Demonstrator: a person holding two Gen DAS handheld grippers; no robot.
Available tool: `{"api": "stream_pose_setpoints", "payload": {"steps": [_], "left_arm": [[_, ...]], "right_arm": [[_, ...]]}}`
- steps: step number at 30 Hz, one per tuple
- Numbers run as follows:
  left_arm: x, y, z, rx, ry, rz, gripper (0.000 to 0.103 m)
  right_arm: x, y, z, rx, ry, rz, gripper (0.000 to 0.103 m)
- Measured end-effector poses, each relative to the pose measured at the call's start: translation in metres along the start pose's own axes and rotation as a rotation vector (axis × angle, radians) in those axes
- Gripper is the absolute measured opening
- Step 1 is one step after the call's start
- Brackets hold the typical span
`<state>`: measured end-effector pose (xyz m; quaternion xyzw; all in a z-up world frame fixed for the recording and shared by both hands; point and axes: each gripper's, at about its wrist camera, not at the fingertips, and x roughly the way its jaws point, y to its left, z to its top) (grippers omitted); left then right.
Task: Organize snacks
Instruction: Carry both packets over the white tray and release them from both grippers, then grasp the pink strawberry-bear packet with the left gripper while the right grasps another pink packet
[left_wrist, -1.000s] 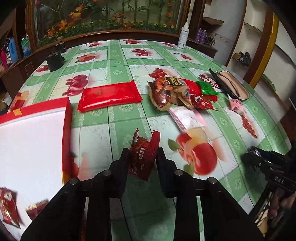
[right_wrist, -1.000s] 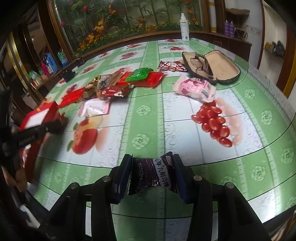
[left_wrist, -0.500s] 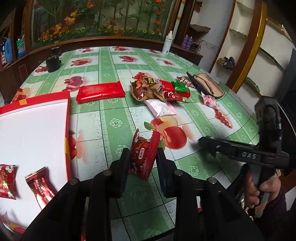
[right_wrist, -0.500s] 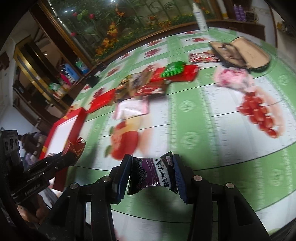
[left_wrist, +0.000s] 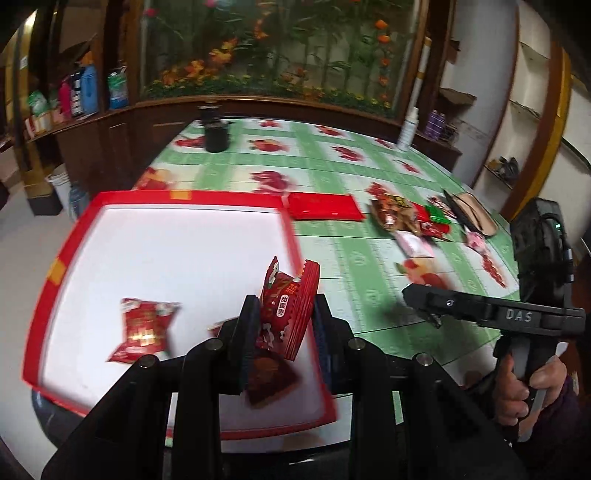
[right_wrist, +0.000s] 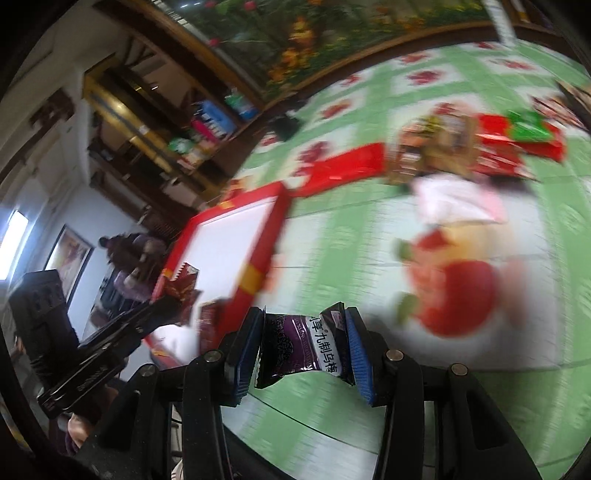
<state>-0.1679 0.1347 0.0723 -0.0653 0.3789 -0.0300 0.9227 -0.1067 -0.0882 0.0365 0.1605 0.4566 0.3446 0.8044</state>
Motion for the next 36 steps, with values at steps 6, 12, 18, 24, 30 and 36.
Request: {"api": "stream_pose_setpoints", "payload": {"steps": [6, 12, 18, 24, 30, 36], "left_arm": [[-0.004, 0.039, -0.007, -0.064, -0.010, 0.084, 0.026], [0.001, 0.063, -0.018, -0.099, 0.025, 0.123, 0.026], [0.008, 0.073, -0.023, -0.124, 0.054, 0.146, 0.026], [0.013, 0.083, -0.012, -0.143, 0.042, 0.223, 0.028], [0.007, 0.084, -0.010, -0.159, 0.003, 0.261, 0.057], [0.009, 0.061, -0.006, -0.100, -0.009, 0.238, 0.057]], "right_arm": [[0.041, 0.053, 0.010, -0.131, 0.027, 0.043, 0.046], [0.082, 0.095, 0.008, -0.249, 0.074, 0.041, 0.046], [0.122, 0.120, 0.005, -0.305, 0.135, 0.010, 0.047], [0.132, 0.134, 0.020, -0.359, 0.067, -0.040, 0.062], [0.100, 0.103, 0.031, -0.313, -0.029, -0.058, 0.076], [0.075, 0.051, 0.038, -0.180, -0.036, -0.067, 0.076]]}}
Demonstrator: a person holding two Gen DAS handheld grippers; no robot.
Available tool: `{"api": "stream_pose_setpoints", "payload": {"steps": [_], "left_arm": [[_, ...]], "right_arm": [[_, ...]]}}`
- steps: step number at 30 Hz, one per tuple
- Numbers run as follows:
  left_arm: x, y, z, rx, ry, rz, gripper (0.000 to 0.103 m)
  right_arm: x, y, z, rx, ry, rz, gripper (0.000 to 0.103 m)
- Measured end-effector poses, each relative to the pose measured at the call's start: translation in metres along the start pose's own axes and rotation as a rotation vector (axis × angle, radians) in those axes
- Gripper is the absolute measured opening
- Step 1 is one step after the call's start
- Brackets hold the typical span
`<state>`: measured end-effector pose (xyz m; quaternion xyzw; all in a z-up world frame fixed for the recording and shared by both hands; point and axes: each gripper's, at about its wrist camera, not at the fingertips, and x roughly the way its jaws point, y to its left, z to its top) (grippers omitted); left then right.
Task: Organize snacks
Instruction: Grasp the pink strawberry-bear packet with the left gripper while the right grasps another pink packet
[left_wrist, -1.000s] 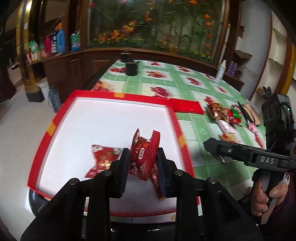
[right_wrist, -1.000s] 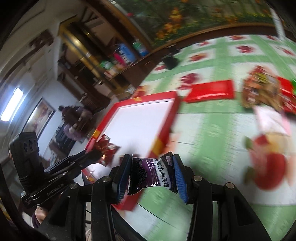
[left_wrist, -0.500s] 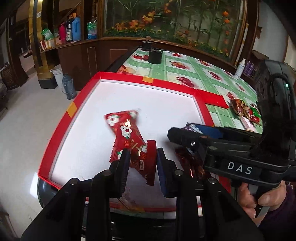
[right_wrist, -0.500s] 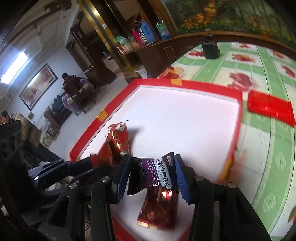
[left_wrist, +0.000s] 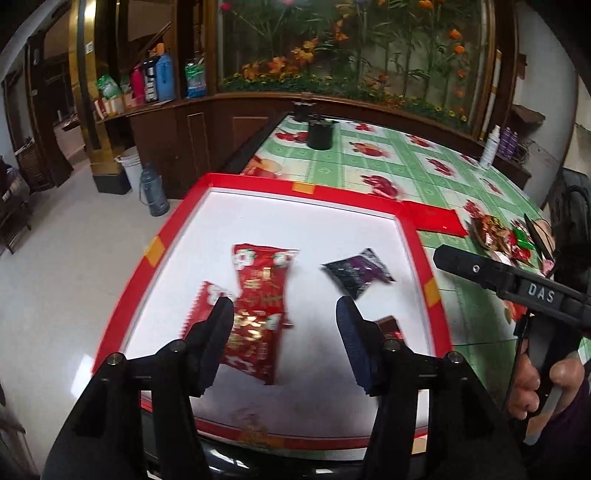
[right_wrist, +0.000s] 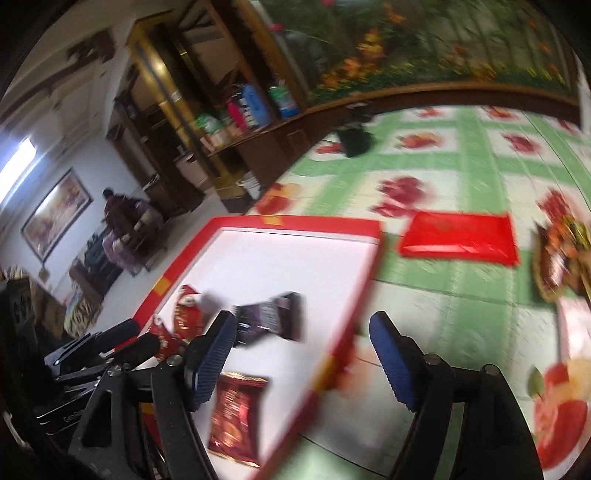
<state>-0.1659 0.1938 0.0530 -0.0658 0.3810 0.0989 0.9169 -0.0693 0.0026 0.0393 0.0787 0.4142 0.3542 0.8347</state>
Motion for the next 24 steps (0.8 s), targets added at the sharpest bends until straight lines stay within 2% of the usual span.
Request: {"api": "stream_pose_setpoints", "payload": {"steps": [3, 5, 14, 24], "left_arm": [[0.001, -0.022, -0.001, 0.050, 0.005, -0.024, 0.064], [0.001, -0.035, -0.001, 0.077, 0.010, -0.036, 0.075], [0.005, -0.079, -0.005, 0.156, 0.075, -0.086, 0.075], [0.011, -0.120, -0.014, 0.242, 0.121, -0.100, 0.075]], "right_arm": [[-0.015, -0.020, 0.000, 0.035, -0.027, -0.014, 0.076], [-0.020, -0.029, 0.000, 0.048, -0.040, -0.022, 0.076], [-0.056, -0.072, -0.005, 0.142, -0.085, -0.036, 0.077], [-0.128, -0.155, -0.016, 0.277, -0.220, -0.160, 0.079]]}}
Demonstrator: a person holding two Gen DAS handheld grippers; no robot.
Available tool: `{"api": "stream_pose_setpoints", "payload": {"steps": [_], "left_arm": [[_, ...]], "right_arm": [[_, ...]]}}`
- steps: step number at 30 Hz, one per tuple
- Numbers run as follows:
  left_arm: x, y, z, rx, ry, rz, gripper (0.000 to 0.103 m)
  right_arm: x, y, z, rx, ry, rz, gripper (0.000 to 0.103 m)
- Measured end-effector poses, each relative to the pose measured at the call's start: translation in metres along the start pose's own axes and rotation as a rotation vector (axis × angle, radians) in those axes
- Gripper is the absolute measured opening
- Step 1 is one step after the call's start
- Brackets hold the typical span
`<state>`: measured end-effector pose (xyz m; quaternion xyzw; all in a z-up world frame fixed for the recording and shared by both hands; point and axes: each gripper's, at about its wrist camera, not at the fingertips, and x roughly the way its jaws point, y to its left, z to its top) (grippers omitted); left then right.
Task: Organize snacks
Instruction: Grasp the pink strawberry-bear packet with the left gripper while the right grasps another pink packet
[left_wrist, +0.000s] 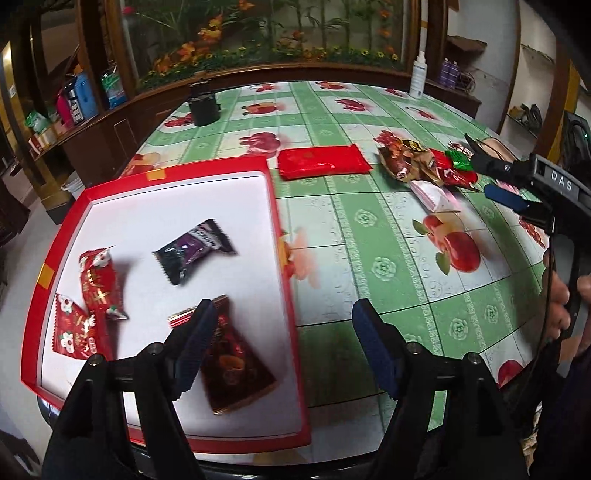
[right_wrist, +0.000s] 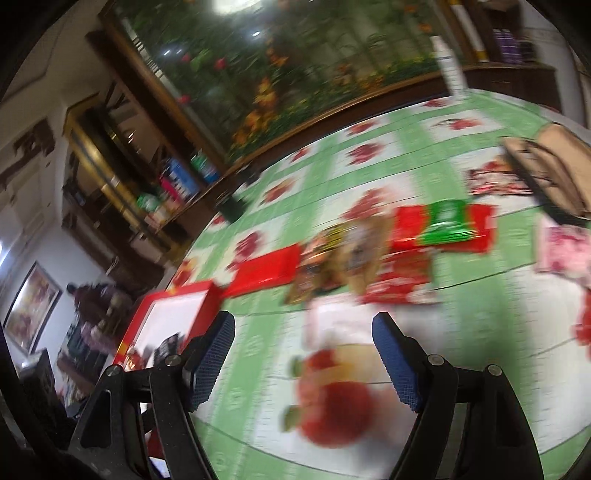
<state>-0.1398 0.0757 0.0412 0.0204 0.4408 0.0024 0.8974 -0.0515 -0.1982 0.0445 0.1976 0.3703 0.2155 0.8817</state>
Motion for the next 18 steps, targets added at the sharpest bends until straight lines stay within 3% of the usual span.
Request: {"api": "stream_pose_setpoints", "payload": {"steps": [13, 18], "left_arm": [[0.010, -0.054, 0.008, 0.135, 0.051, -0.056, 0.075], [0.016, -0.080, 0.027, 0.179, 0.029, -0.093, 0.075]], "right_arm": [[-0.069, -0.108, 0.037, 0.160, -0.207, -0.229, 0.080], [-0.076, -0.147, 0.049, 0.236, -0.188, -0.275, 0.081]]}}
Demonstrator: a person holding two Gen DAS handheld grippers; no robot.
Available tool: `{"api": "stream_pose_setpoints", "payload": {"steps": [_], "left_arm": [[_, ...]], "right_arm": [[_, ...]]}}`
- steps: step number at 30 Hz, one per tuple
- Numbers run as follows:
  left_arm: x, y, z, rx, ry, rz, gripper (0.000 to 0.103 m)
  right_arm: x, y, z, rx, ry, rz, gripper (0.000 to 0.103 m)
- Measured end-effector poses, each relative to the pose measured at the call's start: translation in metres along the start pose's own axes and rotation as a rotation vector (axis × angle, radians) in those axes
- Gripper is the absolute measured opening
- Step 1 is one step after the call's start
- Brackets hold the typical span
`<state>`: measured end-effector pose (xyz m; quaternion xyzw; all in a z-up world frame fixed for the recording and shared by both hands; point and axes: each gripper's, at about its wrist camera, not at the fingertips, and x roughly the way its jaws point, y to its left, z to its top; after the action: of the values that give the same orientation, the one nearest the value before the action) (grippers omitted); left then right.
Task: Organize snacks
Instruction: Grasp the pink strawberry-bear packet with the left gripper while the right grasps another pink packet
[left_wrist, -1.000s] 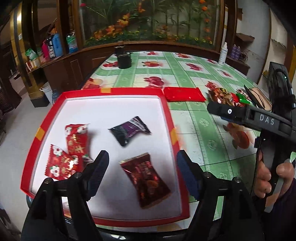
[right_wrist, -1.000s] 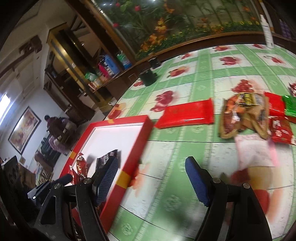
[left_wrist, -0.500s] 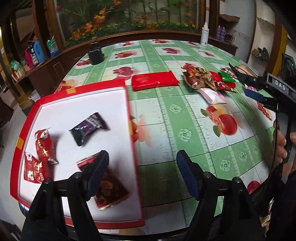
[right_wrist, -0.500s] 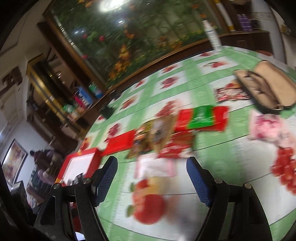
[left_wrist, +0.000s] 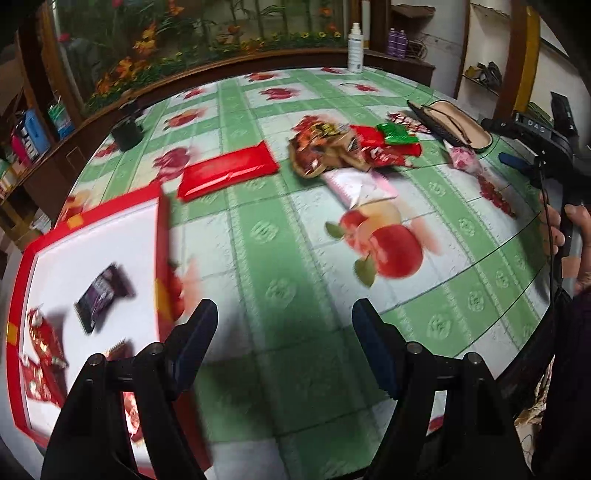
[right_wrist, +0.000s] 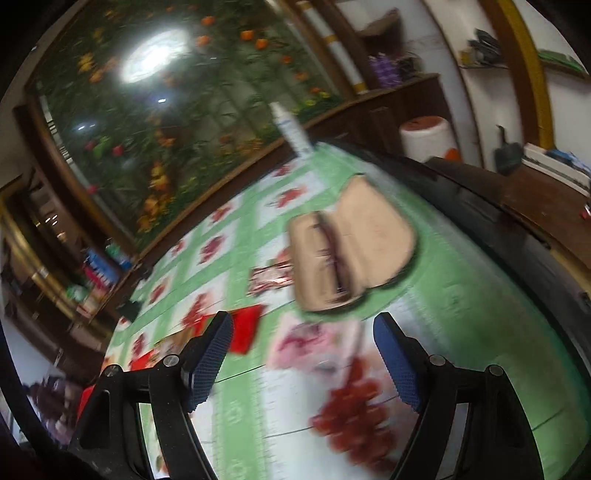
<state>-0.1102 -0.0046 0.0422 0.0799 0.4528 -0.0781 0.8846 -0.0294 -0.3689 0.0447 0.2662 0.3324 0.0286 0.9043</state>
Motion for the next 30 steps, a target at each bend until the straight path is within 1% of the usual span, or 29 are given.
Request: {"api": "stream_pose_setpoints", "payload": {"steps": [2, 5, 9, 11, 14, 16, 18, 19, 20, 21, 23, 25, 27, 28, 30], "left_arm": [[0.004, -0.006, 0.009, 0.019, -0.007, -0.002, 0.075], [0.011, -0.014, 0.024, 0.024, -0.018, -0.021, 0.075], [0.022, -0.021, 0.042, 0.034, -0.030, -0.017, 0.075], [0.026, -0.021, 0.050, 0.024, -0.035, -0.016, 0.075], [0.033, -0.021, 0.061, 0.004, -0.049, -0.039, 0.075], [0.038, -0.023, 0.067, -0.001, -0.055, -0.042, 0.075], [0.041, -0.023, 0.071, -0.008, -0.066, -0.048, 0.075], [0.041, -0.023, 0.072, -0.009, -0.066, -0.048, 0.075], [0.040, -0.022, 0.072, -0.007, -0.068, -0.049, 0.075], [0.039, -0.022, 0.070, 0.002, -0.072, -0.049, 0.075], [0.038, -0.024, 0.067, 0.028, -0.075, -0.039, 0.075], [0.037, -0.026, 0.066, 0.059, -0.078, -0.038, 0.075], [0.036, -0.030, 0.065, 0.090, -0.080, -0.054, 0.075], [0.036, -0.032, 0.066, 0.105, -0.079, -0.057, 0.075], [0.037, -0.036, 0.065, 0.135, -0.076, -0.057, 0.075]], "right_arm": [[0.006, -0.007, 0.005, 0.019, 0.023, 0.006, 0.081], [0.016, -0.003, 0.011, -0.016, 0.045, -0.007, 0.081], [0.032, 0.003, 0.017, -0.024, 0.092, 0.034, 0.081], [0.038, 0.004, 0.018, -0.022, 0.107, 0.030, 0.081], [0.053, 0.000, 0.017, 0.010, 0.193, 0.060, 0.081], [0.055, 0.002, 0.014, 0.014, 0.229, 0.126, 0.081], [0.054, 0.013, 0.011, -0.017, 0.280, 0.273, 0.081], [0.052, 0.017, 0.009, -0.032, 0.293, 0.316, 0.081], [0.050, 0.021, 0.008, -0.054, 0.293, 0.336, 0.081], [0.047, 0.025, 0.007, -0.080, 0.278, 0.327, 0.081], [0.046, 0.030, 0.005, -0.123, 0.243, 0.237, 0.081], [0.049, 0.034, 0.000, -0.151, 0.247, 0.180, 0.081], [0.047, 0.044, -0.005, -0.194, 0.248, 0.188, 0.081], [0.044, 0.051, -0.009, -0.236, 0.236, 0.187, 0.081], [0.044, 0.061, -0.014, -0.320, 0.222, 0.156, 0.081]]}}
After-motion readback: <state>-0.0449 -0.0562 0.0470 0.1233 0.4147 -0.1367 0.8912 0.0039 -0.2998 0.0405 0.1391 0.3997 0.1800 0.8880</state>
